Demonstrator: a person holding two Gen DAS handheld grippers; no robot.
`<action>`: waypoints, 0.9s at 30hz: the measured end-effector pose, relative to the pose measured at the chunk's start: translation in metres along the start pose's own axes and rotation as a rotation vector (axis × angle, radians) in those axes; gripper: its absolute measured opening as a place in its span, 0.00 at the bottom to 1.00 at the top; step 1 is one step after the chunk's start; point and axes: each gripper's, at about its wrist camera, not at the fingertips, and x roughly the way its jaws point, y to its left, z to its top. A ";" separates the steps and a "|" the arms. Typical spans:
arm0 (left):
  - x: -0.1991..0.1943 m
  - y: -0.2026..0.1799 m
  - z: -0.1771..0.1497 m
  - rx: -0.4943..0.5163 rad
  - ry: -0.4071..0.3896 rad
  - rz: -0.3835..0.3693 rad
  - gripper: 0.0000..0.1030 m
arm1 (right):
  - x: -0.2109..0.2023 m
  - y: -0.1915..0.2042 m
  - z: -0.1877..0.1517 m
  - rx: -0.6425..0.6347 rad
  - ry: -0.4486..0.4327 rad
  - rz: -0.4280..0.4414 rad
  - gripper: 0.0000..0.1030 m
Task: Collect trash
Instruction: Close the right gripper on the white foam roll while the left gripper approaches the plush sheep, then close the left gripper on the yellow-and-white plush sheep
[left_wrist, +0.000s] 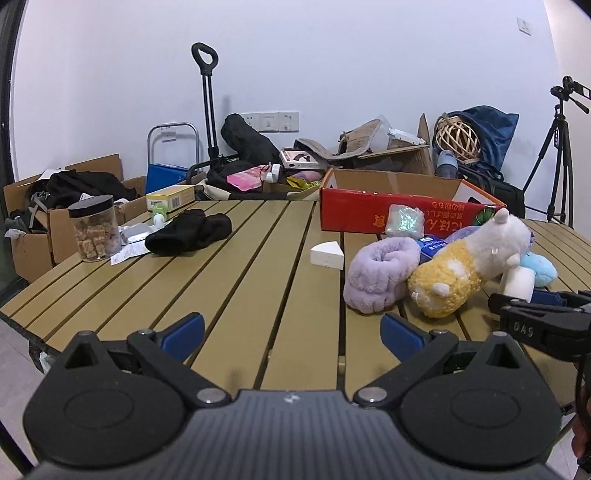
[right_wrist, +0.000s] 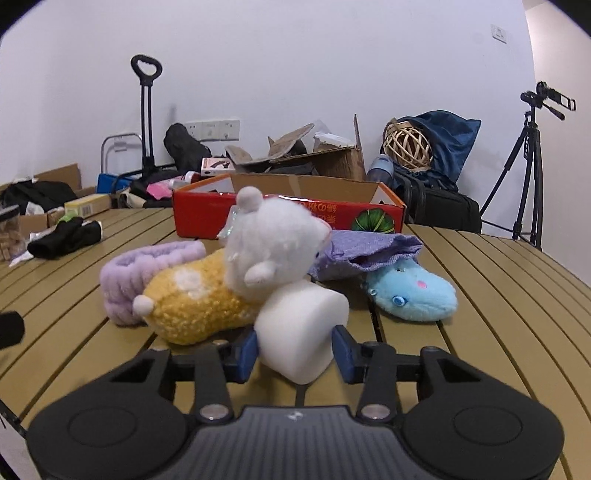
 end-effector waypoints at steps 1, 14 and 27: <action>0.001 -0.001 0.000 0.004 0.002 0.001 1.00 | -0.001 -0.003 0.000 0.011 0.002 0.005 0.35; 0.005 -0.008 -0.010 0.037 0.027 -0.008 1.00 | -0.032 -0.040 -0.006 0.100 -0.098 -0.035 0.27; 0.000 -0.056 -0.009 0.078 0.065 -0.202 1.00 | -0.066 -0.092 -0.014 0.143 -0.135 -0.044 0.27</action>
